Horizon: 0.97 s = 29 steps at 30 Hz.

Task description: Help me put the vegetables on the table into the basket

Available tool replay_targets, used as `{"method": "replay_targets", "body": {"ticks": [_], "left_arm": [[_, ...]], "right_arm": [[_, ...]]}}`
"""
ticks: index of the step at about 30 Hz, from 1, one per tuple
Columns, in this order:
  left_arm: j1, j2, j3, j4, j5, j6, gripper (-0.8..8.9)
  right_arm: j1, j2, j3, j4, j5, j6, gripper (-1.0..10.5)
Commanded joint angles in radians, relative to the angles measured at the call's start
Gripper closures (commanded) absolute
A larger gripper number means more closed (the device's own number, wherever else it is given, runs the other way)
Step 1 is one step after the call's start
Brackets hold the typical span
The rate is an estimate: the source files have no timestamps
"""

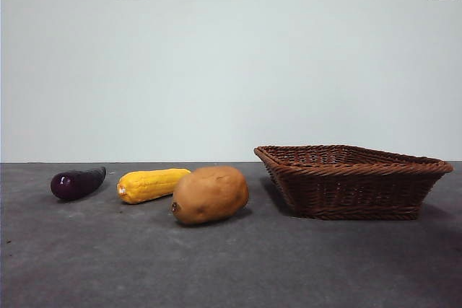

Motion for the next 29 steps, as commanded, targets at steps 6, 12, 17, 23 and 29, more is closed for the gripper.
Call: {"method": "replay_targets", "body": {"ticks": [6,12,17,23,29], "left_arm": [[0.003,0.0,-0.009,0.109,0.0,-0.038,8.18],[0.003,0.03,0.035,0.172,0.0,-0.04,8.18],[0.003,0.117,0.097,0.206,0.0,-0.045,8.18],[0.003,0.285,0.191,0.208,0.0,-0.109,8.18],[0.003,0.477,0.309,0.204,0.044,-0.127,8.18]], "right_arm": [[0.001,-0.001,-0.002,0.175,-0.053,0.476,9.6],[0.001,0.03,0.076,0.187,-0.051,0.591,9.6],[0.001,0.129,0.166,0.166,-0.054,0.591,9.6],[0.001,0.322,0.274,0.155,-0.129,0.587,9.6],[0.001,0.548,0.419,0.008,-0.213,0.584,9.5]]}}
